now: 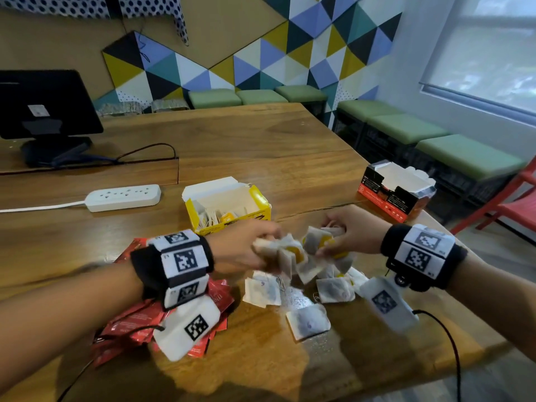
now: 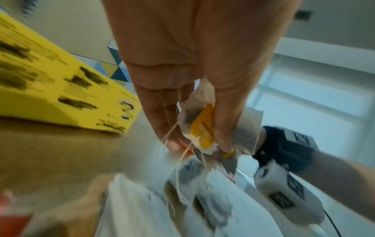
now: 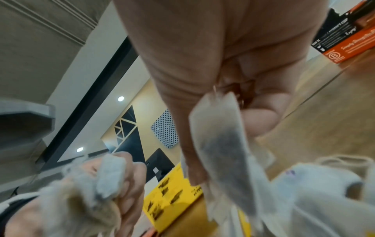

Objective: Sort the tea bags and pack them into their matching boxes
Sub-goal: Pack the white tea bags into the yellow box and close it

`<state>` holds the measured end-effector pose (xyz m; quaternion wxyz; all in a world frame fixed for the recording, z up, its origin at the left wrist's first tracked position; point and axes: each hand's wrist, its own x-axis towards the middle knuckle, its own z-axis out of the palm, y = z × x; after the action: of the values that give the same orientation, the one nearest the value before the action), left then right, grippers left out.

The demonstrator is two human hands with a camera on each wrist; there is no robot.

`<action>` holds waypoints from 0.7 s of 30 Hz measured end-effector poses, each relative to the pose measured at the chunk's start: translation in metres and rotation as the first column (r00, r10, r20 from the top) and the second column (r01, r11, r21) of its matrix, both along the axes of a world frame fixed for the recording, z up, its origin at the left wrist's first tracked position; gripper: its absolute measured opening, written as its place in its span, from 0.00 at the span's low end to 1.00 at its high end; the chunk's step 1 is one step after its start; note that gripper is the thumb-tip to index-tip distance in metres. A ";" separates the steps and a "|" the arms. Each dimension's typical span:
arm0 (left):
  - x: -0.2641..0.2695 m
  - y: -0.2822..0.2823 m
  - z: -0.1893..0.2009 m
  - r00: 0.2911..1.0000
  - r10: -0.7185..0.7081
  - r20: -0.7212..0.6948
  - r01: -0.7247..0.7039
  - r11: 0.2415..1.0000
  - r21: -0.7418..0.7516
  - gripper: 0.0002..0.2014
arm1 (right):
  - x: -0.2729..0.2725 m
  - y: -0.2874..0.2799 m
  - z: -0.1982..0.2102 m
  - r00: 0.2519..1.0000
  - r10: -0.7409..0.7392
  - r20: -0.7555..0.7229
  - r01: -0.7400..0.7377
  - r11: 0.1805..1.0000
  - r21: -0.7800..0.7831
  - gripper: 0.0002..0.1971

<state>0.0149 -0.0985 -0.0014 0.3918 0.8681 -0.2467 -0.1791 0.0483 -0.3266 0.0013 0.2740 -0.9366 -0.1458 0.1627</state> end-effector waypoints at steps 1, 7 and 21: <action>0.007 0.004 0.003 0.996 0.050 0.076 -0.050 0.999 -0.007 0.11 | 0.002 0.000 0.003 1.000 -0.014 0.013 0.014 0.999 0.029 0.14; 0.037 0.023 0.014 0.958 0.237 0.161 -0.248 0.967 0.052 0.13 | 0.011 0.018 0.024 0.999 0.031 -0.014 -0.025 0.950 0.311 0.25; 0.029 -0.001 -0.016 0.998 0.059 0.025 -0.063 0.970 0.237 0.23 | 0.000 0.067 0.005 0.958 0.207 0.199 -0.183 0.974 -0.131 0.14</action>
<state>0.0443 -0.0998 -0.0172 0.2883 0.9174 -0.2004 -0.1874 0.0485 -0.2600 0.0066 0.1867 -0.9434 -0.2565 0.0962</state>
